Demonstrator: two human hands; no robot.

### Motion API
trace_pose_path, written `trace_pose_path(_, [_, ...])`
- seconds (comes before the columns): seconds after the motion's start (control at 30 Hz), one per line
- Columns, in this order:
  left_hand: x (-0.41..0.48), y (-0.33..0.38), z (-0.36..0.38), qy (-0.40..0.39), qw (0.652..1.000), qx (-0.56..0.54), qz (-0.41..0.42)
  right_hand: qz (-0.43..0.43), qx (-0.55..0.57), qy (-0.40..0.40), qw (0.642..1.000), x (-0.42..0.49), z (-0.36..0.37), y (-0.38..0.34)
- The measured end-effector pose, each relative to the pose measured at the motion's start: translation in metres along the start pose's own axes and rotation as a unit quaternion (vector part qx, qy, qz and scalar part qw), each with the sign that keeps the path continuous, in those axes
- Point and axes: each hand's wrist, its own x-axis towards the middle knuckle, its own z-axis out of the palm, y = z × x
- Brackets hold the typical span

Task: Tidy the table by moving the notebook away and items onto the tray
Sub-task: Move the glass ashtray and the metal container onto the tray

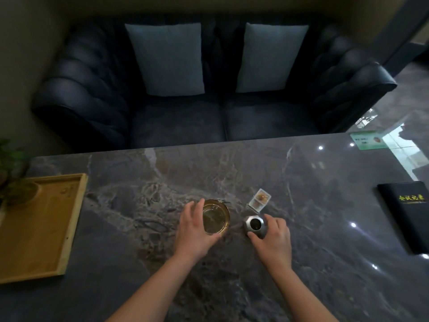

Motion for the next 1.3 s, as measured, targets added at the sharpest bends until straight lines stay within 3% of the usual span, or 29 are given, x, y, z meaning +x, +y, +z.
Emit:
trace_pose_path(0.37, [0.02, 0.011, 0.02, -0.04, 0.993, 0.114, -0.008, 0.013, -0.062, -0.034, 0.997, 0.012, 0.017, 0.007])
trace_pose_path(0.6, [0.023, 0.008, 0.017, -0.036, 0.994, 0.107, -0.006, -0.006, -0.036, -0.026, 0.999, 0.01, 0.02, 0.004])
trace_pose_path(0.93, [-0.007, -0.044, -0.025, 0.044, 0.996, 0.054, -0.053, -0.106, -0.028, -0.056, 0.992, -0.004, 0.038, -0.046])
trace_pose_path(1.3, [-0.056, -0.128, -0.104, 0.149, 0.98, 0.014, -0.128, -0.226, -0.005, -0.151, 0.962, -0.04, 0.091, -0.144])
